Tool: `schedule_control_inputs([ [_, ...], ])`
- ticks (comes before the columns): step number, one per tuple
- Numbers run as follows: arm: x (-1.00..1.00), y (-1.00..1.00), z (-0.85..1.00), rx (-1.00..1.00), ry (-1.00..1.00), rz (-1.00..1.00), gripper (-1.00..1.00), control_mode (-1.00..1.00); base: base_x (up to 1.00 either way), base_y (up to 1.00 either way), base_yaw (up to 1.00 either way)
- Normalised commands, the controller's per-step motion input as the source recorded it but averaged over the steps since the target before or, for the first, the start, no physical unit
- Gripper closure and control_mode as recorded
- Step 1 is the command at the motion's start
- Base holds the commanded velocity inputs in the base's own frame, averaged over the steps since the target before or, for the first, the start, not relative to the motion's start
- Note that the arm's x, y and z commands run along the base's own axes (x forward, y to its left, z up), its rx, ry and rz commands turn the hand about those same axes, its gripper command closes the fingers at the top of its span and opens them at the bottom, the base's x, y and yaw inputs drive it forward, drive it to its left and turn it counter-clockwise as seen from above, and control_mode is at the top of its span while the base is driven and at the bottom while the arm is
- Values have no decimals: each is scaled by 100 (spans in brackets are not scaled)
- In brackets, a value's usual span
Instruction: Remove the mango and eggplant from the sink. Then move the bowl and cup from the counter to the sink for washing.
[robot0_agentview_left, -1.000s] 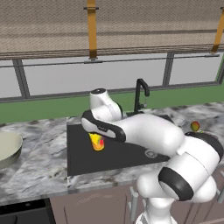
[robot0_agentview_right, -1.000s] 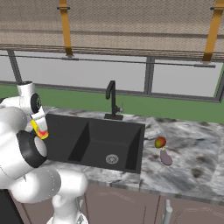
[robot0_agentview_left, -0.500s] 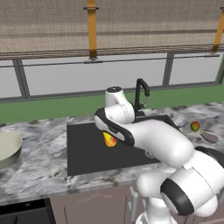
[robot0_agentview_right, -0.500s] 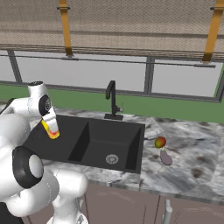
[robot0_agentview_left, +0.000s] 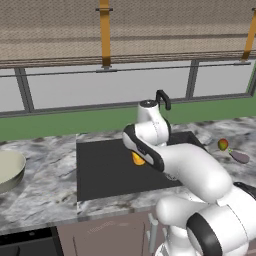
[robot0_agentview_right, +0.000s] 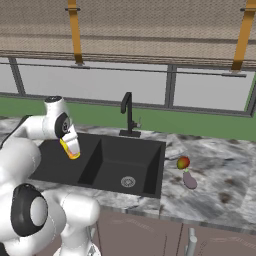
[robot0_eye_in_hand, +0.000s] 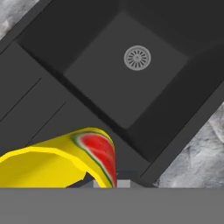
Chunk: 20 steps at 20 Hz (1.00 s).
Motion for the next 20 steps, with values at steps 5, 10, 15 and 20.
schedule_control_inputs([
  [5,4,-45,0,0,-2,0,100,-100,0,0,0],
  [10,8,-46,-3,0,0,0,100,-100,0,0,0],
  [15,6,-41,-8,0,0,0,100,-100,0,0,0],
  [20,7,-21,-23,3,-6,0,100,-100,0,0,0],
])
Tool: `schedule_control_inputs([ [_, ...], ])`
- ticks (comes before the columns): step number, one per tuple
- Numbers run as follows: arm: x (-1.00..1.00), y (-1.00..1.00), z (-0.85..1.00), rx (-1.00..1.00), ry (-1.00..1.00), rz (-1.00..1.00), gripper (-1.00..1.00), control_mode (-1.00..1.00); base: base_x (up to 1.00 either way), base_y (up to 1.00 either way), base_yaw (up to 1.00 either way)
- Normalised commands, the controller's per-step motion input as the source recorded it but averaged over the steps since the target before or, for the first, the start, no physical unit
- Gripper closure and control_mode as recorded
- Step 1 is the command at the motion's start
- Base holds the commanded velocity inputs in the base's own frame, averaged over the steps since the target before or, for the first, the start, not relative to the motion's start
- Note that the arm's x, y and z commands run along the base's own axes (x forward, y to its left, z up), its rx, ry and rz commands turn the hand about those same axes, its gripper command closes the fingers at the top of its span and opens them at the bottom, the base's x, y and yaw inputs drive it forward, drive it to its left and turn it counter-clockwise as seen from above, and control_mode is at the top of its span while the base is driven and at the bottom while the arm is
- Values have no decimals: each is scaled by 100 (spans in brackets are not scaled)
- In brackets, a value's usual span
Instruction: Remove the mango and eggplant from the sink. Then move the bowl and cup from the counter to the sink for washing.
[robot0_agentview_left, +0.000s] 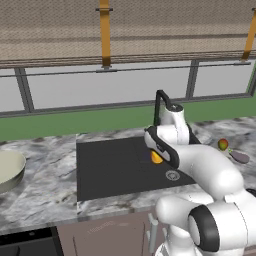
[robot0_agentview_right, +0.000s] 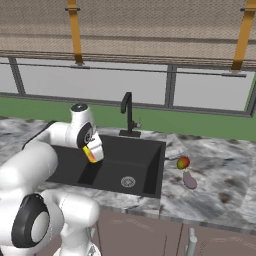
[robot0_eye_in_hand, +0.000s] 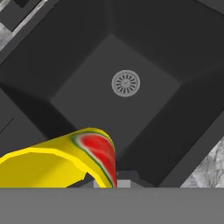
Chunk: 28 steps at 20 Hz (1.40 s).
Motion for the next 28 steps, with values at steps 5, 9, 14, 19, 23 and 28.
schedule_control_inputs([
  [5,11,-20,-23,5,-11,0,100,-100,0,0,0],
  [9,14,-24,-20,3,-3,0,100,-100,0,0,0],
  [14,13,-34,-17,0,0,0,100,-100,0,0,0],
  [19,15,-23,-21,1,0,0,100,-100,0,0,0],
  [23,11,-15,-23,5,-1,0,100,-100,0,0,0],
  [28,13,-9,-24,5,-4,0,100,-100,0,0,0],
])
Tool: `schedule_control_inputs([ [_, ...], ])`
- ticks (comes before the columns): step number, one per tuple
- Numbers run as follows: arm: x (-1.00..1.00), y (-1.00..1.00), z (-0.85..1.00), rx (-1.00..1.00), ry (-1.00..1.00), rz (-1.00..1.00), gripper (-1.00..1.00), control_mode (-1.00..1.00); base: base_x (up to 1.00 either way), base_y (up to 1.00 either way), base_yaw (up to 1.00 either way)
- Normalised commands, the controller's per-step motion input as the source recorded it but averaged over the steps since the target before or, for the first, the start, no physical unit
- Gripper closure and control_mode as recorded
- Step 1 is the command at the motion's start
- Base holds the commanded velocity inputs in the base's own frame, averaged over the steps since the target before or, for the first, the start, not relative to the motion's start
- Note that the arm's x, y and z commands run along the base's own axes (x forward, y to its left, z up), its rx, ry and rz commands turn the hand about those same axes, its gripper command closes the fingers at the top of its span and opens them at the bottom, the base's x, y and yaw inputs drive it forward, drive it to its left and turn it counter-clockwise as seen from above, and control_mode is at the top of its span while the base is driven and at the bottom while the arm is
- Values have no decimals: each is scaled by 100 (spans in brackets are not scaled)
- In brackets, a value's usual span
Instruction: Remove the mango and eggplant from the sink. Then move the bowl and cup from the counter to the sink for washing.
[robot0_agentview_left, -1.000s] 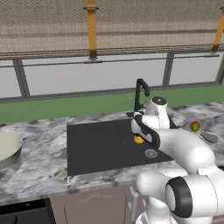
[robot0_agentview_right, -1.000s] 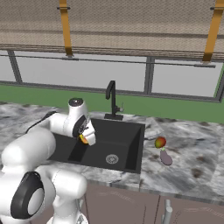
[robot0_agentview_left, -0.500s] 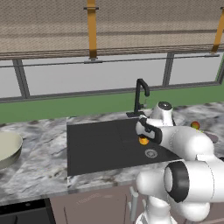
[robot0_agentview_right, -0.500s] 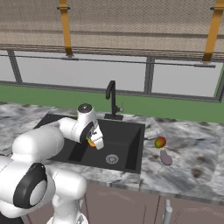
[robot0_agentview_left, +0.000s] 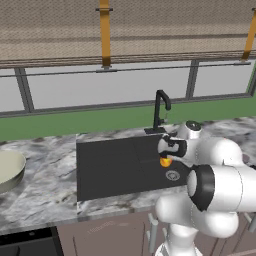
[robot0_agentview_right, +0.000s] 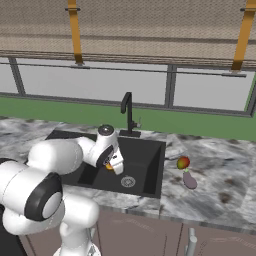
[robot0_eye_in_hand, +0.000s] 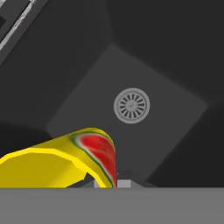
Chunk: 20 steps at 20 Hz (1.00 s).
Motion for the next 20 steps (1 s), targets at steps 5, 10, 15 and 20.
schedule_control_inputs([
  [5,14,-6,-26,2,-1,0,100,-100,0,0,0],
  [10,18,0,-23,3,-1,-1,100,-100,0,0,0],
  [15,17,1,-20,8,-1,0,100,-100,0,0,0],
  [20,18,3,-22,8,-1,0,100,-100,0,0,0],
])
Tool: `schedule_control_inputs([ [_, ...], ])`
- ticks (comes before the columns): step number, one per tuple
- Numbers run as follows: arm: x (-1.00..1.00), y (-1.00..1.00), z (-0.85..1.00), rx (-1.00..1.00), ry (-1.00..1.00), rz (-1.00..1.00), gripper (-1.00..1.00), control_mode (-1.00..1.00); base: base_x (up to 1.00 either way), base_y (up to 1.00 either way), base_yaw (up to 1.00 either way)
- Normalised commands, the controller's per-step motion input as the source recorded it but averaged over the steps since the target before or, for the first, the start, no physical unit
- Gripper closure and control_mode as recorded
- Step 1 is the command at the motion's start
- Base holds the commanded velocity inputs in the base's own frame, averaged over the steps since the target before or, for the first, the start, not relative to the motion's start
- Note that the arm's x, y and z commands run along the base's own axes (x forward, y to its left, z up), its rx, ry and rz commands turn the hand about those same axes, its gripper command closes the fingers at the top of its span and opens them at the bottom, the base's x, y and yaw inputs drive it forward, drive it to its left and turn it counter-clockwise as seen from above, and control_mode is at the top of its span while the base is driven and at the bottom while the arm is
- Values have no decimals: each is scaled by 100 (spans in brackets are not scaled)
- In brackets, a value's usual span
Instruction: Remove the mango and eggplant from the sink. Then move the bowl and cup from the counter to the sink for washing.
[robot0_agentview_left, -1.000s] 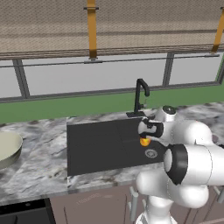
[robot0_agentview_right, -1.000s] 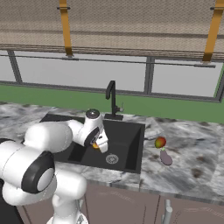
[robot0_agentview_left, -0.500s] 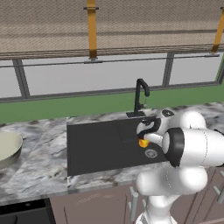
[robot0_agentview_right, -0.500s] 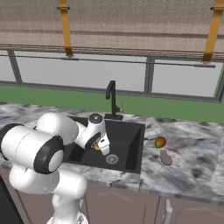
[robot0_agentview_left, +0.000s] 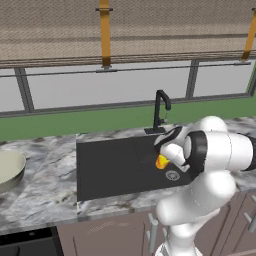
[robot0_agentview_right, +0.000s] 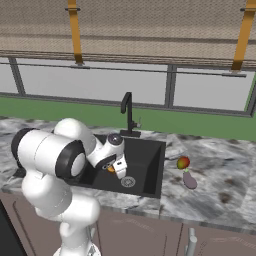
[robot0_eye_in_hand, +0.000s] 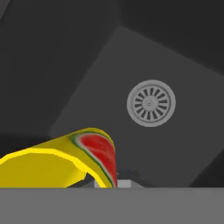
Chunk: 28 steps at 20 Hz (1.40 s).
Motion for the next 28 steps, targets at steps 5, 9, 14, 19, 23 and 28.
schedule_control_inputs([
  [5,25,0,-20,4,0,0,100,-100,0,0,0],
  [9,24,2,-20,2,0,0,100,-100,0,0,0],
  [14,26,14,-22,0,0,0,100,-100,0,0,0],
  [19,22,18,-24,0,0,0,100,-100,0,0,0],
  [23,22,8,-20,0,0,0,100,-100,0,0,0],
  [28,21,9,-23,0,0,0,100,-100,0,0,0],
])
